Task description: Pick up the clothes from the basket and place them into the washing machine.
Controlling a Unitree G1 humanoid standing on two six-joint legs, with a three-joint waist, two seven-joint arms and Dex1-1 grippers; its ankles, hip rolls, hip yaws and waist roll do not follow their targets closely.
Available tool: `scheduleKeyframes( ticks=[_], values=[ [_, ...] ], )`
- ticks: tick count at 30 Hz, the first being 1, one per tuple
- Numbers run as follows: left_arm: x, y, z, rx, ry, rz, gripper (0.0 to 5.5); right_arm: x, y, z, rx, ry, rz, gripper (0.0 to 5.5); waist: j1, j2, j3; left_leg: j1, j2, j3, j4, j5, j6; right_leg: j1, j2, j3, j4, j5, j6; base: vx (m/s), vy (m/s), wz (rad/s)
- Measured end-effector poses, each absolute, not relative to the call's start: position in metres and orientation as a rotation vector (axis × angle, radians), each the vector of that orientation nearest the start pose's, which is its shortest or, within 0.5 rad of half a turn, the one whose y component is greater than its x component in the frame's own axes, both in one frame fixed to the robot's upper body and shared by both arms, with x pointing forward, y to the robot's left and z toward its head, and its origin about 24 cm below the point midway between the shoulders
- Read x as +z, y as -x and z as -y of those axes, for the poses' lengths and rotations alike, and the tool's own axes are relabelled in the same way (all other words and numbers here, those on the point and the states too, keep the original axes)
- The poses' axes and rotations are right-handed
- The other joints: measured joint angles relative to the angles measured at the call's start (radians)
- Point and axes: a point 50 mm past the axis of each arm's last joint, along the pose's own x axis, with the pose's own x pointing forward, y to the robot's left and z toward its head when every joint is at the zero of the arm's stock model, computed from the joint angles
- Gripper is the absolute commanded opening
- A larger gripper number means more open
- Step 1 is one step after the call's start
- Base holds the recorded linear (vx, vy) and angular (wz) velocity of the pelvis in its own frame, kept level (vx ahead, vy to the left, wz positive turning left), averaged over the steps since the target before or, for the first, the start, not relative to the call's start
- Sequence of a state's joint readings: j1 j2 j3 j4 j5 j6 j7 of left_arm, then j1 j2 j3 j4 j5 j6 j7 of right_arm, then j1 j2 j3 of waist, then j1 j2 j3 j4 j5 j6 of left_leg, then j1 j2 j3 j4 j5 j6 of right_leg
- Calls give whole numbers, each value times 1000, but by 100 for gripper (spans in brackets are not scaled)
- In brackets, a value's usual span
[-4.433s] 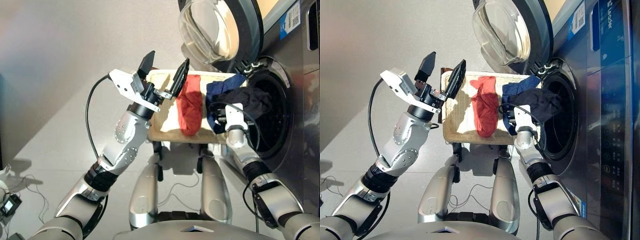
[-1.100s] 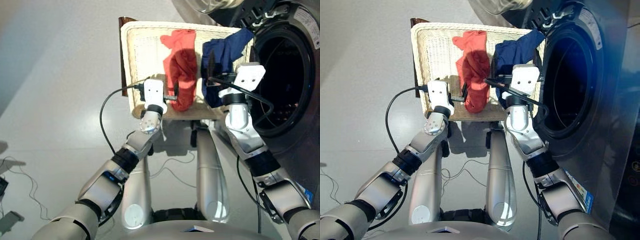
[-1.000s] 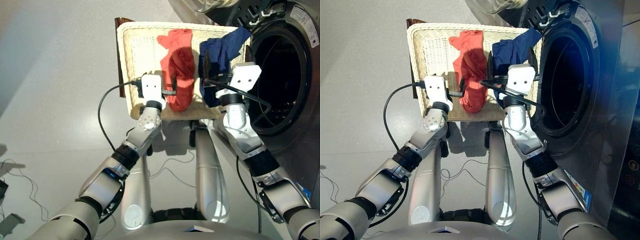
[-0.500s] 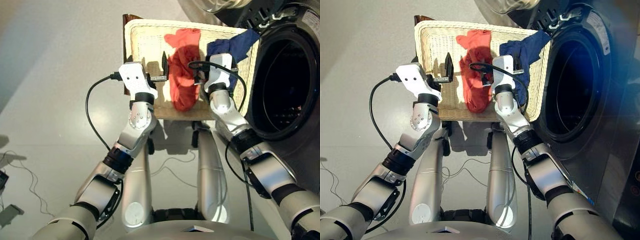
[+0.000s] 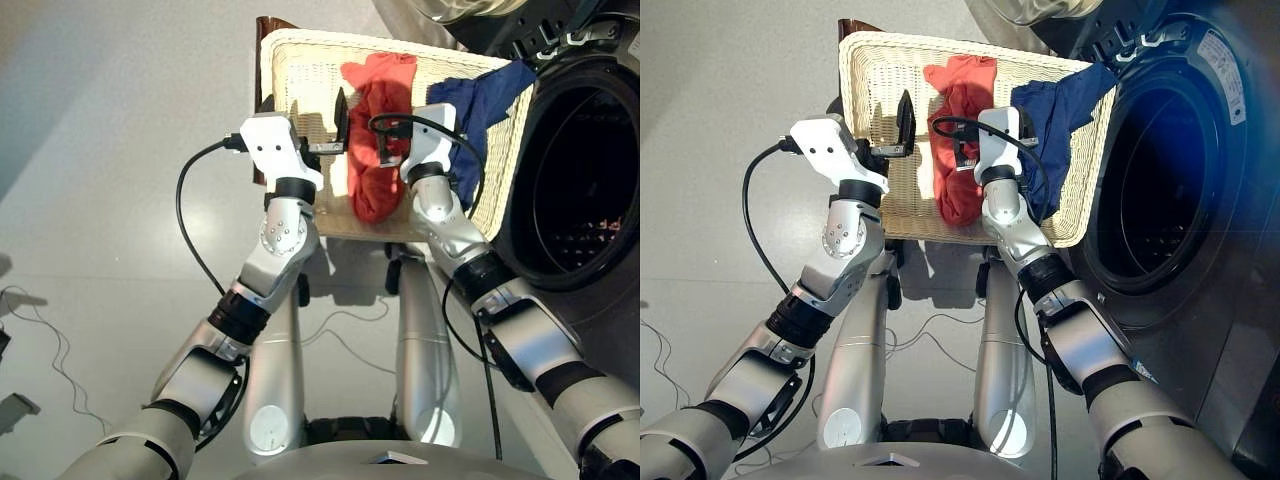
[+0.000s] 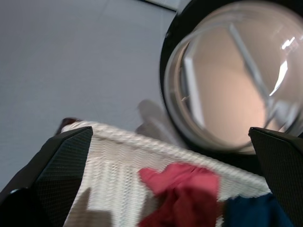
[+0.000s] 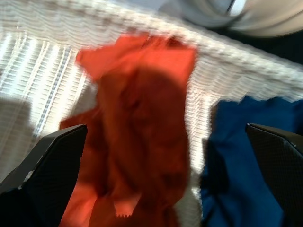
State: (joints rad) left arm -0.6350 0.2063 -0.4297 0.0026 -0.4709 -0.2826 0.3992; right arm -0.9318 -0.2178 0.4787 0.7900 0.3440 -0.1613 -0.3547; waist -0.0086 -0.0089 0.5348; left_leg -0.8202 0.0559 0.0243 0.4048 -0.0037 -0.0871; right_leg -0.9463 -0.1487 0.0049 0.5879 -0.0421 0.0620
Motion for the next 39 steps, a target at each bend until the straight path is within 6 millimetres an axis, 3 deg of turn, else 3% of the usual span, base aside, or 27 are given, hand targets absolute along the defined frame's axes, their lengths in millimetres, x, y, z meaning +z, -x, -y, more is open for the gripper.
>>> scheduleKeyframes(
  ticks=[6, 10, 18, 32, 33, 34, 39],
  values=[
    [226, -295, -54, -315, 430, 667, 550, 137, -404, 78, 29, 176, 70, 550, 19, 1, 0, -39, -2, -8, 22, 2, -4, -32, -2, -1, 20, -5, -3, 0, 0, 0],
    [237, -292, -48, -358, 451, 699, 550, 130, -407, 93, -13, 195, 18, 550, 33, 3, 0, -73, -4, -13, 63, -2, -3, -60, -11, -6, 71, -27, -5, -5, -17, 139],
    [247, -286, -45, -386, 470, 740, 550, 142, -416, 105, -71, 186, 1, 550, 64, 15, 0, -151, -4, -24, 124, -14, -10, -141, -19, -6, 147, -50, -14, 0, 0, 0],
    [259, -276, -47, -406, 496, 801, 550, 155, -421, 115, -122, 104, 3, 550, 65, 32, -1, -190, -4, -25, 144, -16, -15, -183, -22, -5, 178, -60, -23, 0, 0, 0],
    [259, -276, -48, -406, 494, 801, 550, 156, -421, 114, -121, 99, 5, 220, 65, 33, -1, -190, -4, -25, 144, -17, -16, -184, -22, -6, 179, -61, -24, 0, 0, 0],
    [259, -276, -48, -405, 489, 802, 550, 157, -421, 114, -118, 90, 3, 0, 65, 34, -1, -190, -4, -25, 144, -17, -16, -184, -22, -6, 180, -61, -24, 0, 0, 0],
    [260, -275, -49, -409, 495, 806, 550, 163, -422, 106, -86, 71, 21, 0, 68, 45, -1, -199, -4, -24, 145, -15, -13, -193, -22, -6, 179, -61, -23, 0, 0, 0]
  ],
)
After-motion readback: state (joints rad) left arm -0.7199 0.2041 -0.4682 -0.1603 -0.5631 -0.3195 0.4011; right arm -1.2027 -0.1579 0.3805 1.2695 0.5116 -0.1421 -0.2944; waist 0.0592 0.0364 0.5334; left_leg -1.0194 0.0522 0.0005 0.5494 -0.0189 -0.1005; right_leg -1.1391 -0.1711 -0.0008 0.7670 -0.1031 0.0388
